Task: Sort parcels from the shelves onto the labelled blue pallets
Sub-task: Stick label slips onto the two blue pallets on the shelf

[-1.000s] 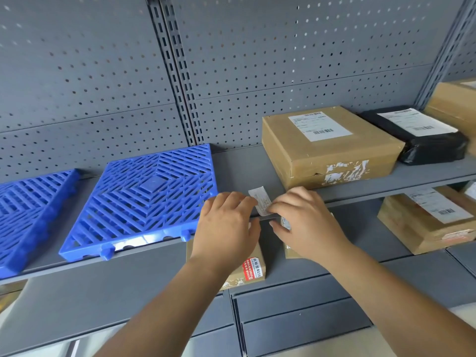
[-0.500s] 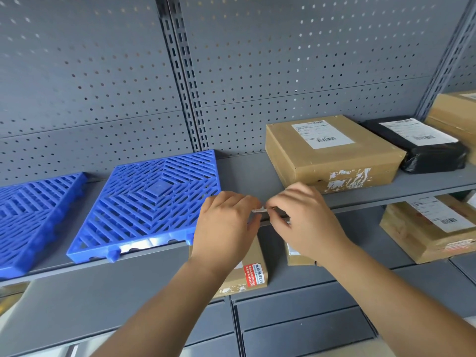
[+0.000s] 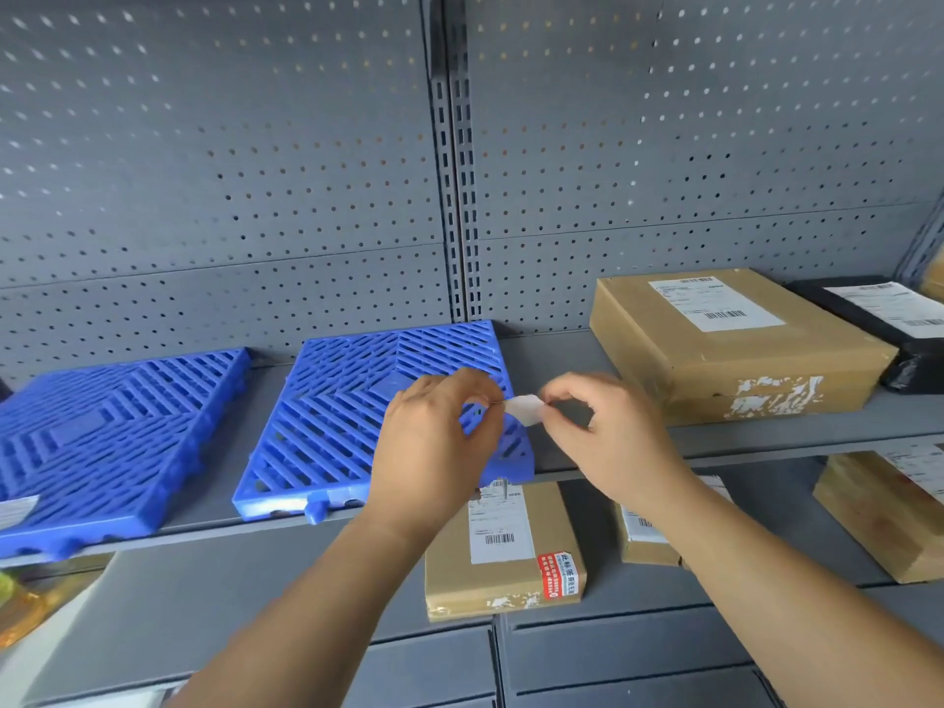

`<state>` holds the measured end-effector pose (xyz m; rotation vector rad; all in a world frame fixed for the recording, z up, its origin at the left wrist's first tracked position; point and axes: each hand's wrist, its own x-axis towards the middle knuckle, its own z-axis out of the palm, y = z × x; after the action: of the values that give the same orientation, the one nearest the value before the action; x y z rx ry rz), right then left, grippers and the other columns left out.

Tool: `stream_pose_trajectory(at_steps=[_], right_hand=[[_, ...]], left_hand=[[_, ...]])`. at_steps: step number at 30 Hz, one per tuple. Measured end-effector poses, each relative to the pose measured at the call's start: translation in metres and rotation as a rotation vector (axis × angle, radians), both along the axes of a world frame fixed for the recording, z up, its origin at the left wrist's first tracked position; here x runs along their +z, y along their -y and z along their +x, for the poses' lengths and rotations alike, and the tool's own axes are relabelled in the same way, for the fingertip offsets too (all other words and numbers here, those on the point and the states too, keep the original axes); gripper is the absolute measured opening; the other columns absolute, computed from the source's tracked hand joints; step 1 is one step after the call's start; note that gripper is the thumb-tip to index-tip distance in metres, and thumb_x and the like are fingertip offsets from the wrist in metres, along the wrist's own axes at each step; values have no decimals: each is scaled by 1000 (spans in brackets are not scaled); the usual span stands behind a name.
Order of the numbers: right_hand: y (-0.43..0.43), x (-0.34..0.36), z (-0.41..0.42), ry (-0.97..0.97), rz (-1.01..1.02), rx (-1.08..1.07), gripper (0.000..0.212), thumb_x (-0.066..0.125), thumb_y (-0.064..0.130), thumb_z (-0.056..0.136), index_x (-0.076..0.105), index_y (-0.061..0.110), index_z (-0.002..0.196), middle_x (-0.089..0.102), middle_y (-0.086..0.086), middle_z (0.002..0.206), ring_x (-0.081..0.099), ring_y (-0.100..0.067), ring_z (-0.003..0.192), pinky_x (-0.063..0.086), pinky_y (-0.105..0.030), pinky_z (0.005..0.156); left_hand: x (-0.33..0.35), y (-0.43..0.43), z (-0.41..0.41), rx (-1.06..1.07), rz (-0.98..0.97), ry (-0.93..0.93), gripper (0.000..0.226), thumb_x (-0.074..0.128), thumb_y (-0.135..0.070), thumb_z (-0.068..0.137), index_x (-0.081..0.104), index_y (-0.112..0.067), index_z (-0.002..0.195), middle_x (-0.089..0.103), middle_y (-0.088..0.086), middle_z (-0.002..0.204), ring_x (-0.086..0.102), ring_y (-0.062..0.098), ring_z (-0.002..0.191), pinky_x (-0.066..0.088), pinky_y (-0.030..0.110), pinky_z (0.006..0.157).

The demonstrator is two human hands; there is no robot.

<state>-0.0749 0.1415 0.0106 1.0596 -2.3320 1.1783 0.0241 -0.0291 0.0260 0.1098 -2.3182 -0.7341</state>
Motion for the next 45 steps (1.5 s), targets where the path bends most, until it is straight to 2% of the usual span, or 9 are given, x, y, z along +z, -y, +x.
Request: stream_pose_trajectory(at_steps=[3, 6, 12, 18, 25, 31, 37, 42, 45], right_hand=[[24, 4, 5, 100, -51, 0, 6, 68, 35, 87, 72, 31, 89, 70, 19, 86, 61, 3, 80, 41, -11, 66], [48, 8, 10, 23, -36, -3, 10, 73, 18, 87, 72, 28, 87, 66, 16, 81, 60, -5, 81, 46, -22, 71], [89, 12, 24, -203, 91, 42, 8, 73, 9, 86, 72, 17, 83, 66, 7, 75, 54, -20, 77, 47, -36, 70], [107, 6, 33, -247, 172, 78, 5, 75, 11, 86, 75, 16, 86, 69, 7, 78, 56, -24, 79, 48, -37, 73], [111, -9, 46, -167, 162, 108, 7, 77, 10, 85, 78, 16, 85, 71, 8, 81, 58, -22, 82, 49, -37, 78], [107, -18, 52, -166, 174, 119, 5, 78, 9, 83, 79, 14, 83, 71, 5, 80, 58, -26, 80, 50, -43, 74], [98, -25, 56, -240, 209, 120, 4, 76, 18, 84, 79, 17, 81, 73, 9, 85, 60, -25, 85, 49, -43, 79], [90, -32, 56, -274, 168, 98, 4, 78, 16, 81, 79, 18, 85, 73, 8, 89, 62, -25, 86, 49, -44, 80], [86, -35, 56, -300, 163, 109, 6, 76, 14, 82, 79, 18, 84, 73, 8, 89, 61, -25, 84, 48, -44, 77]], left_hand=[[2, 25, 9, 18, 1, 10, 7, 75, -15, 88, 73, -19, 93, 73, -13, 91, 65, 20, 90, 51, 41, 86], [3, 51, 17, 48, -72, 25, 12, 76, -16, 86, 73, -19, 97, 73, -10, 95, 64, 21, 96, 51, 41, 87], [2, 91, 31, 19, -156, 37, 14, 73, -25, 85, 75, -25, 99, 73, -12, 90, 65, 21, 88, 51, 46, 84], [-7, 118, 43, 40, -190, 79, 14, 80, -14, 84, 78, -24, 94, 74, -8, 82, 68, 23, 81, 52, 43, 80], [-22, 131, 53, 40, -241, 110, 17, 82, -8, 76, 77, -21, 86, 71, -6, 74, 68, 24, 76, 53, 40, 75], [-34, 134, 60, 1, -290, 161, 13, 72, -16, 80, 75, -26, 88, 69, -12, 76, 65, 18, 78, 51, 38, 76], [-40, 133, 66, -33, -268, 143, 14, 62, -39, 86, 72, -29, 85, 69, -17, 80, 62, 13, 81, 46, 33, 76], [-43, 134, 68, -31, -235, 132, 3, 75, -30, 85, 75, -28, 87, 73, -17, 86, 65, 15, 84, 50, 38, 77], [-45, 132, 69, -18, -184, 130, 8, 83, -22, 82, 78, -28, 85, 75, -18, 90, 67, 14, 87, 53, 42, 78]])
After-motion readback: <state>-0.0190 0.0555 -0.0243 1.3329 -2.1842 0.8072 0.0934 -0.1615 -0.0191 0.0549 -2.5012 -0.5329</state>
